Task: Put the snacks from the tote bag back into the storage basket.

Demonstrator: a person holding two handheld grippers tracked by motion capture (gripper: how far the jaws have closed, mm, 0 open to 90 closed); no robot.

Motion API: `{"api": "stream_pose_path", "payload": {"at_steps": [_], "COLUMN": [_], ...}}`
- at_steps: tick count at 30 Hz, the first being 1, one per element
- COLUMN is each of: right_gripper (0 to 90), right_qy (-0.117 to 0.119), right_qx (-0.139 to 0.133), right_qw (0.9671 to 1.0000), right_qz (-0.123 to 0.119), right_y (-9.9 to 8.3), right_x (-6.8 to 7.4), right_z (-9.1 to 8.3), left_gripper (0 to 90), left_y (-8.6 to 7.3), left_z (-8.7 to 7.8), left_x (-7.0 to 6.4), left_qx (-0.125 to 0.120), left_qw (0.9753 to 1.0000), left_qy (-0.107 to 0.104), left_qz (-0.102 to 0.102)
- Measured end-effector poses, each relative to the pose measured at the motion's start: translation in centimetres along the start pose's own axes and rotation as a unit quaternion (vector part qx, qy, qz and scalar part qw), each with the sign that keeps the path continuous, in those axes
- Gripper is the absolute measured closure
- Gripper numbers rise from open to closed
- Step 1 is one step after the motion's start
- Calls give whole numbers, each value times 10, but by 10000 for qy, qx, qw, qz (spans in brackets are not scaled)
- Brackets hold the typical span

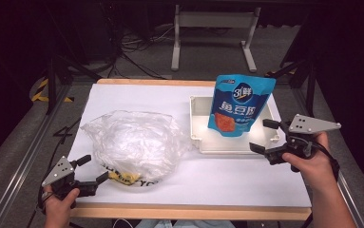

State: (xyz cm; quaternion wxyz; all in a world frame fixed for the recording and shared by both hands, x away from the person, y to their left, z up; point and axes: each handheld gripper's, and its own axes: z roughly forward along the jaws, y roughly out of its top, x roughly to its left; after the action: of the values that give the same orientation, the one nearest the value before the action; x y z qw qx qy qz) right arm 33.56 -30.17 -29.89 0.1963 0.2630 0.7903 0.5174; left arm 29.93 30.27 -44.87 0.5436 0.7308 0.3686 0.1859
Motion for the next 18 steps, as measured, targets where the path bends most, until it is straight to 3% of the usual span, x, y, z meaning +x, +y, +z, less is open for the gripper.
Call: {"api": "stream_pose_path", "payload": {"at_steps": [9, 18], "right_gripper": [70, 70], "right_qy": [239, 332], "right_qx": [-318, -175], "right_qw": [9991, 9993], "right_qz": [116, -91], "right_y": [-12, -34], "right_x": [17, 40], "right_z": [14, 42], "left_gripper": [62, 62], "left_y": [0, 0], "left_z": [0, 0], "left_x": [0, 0], "left_qx": [-21, -32], "left_qw": [10000, 10000], "left_qy": [-2, -26], "left_qz": [10, 41]}}
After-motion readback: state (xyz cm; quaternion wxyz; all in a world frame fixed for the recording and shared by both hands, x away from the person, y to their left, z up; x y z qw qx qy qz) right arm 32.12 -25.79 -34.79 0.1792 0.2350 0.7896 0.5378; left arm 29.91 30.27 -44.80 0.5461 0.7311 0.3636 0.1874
